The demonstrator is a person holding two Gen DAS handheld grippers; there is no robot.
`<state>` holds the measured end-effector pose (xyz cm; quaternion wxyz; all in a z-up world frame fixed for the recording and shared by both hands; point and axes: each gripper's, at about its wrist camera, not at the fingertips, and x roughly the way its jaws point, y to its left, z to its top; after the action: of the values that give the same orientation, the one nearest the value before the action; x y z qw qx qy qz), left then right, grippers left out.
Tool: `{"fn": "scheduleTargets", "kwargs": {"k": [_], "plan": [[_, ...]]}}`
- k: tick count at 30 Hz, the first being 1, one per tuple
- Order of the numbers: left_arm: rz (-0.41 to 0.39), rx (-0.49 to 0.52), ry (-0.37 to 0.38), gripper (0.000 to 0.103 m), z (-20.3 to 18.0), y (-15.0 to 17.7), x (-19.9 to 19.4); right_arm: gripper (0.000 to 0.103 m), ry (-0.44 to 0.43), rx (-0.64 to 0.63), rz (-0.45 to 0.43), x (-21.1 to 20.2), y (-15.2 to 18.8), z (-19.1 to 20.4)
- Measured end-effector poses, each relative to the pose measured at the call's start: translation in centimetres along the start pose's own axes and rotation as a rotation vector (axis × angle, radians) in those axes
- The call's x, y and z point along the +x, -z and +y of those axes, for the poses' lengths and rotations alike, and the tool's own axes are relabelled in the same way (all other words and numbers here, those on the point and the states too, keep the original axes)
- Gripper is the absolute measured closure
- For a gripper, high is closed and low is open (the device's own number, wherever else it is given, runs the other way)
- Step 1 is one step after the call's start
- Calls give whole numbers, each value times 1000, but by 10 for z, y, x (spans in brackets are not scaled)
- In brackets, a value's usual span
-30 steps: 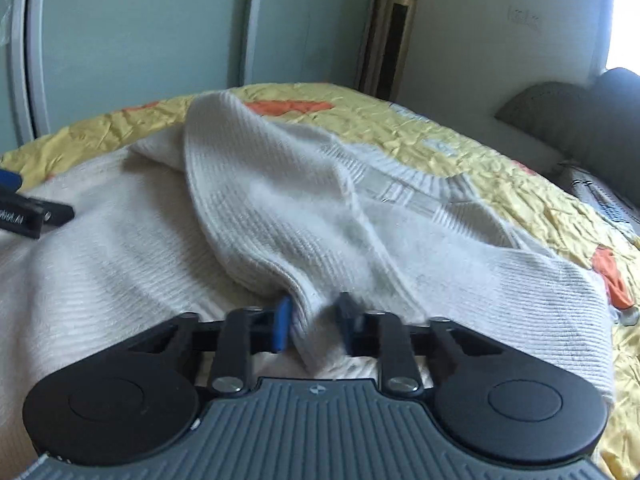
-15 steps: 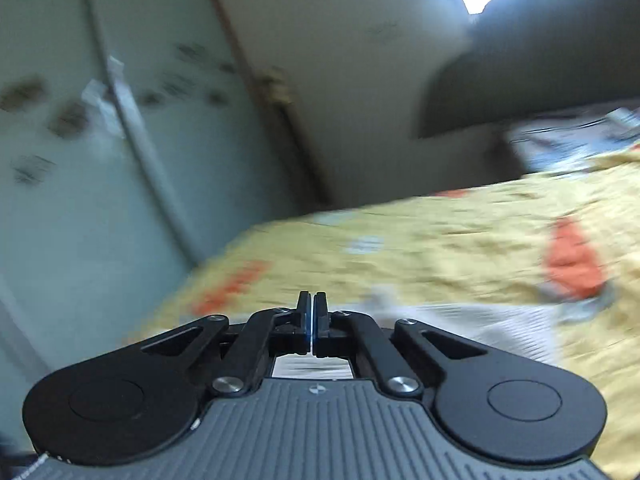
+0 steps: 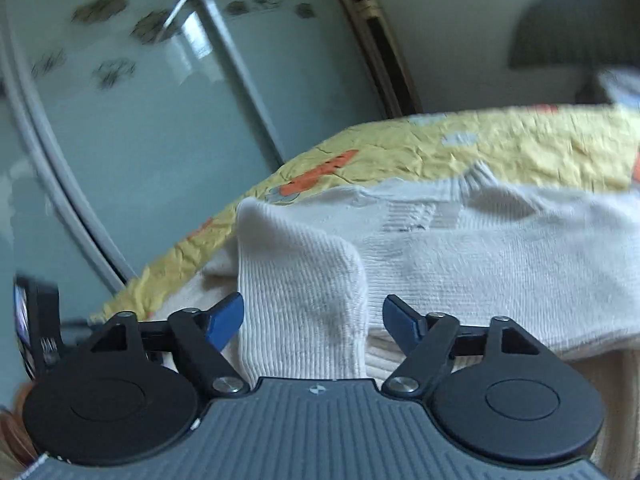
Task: Fold small clothes
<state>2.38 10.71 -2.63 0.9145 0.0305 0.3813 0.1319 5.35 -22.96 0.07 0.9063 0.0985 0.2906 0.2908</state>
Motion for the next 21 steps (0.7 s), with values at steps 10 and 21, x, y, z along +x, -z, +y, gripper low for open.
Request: {"fn": "scheduleTargets", "kwargs": {"k": [10,21], "plan": [[-33,-4,56,0,3,0,-10,46,175,-488,211,45,44,74],[-13,-4,145,0,-9,-7,-9,89,22,79,-72,3,-14,-8]]}}
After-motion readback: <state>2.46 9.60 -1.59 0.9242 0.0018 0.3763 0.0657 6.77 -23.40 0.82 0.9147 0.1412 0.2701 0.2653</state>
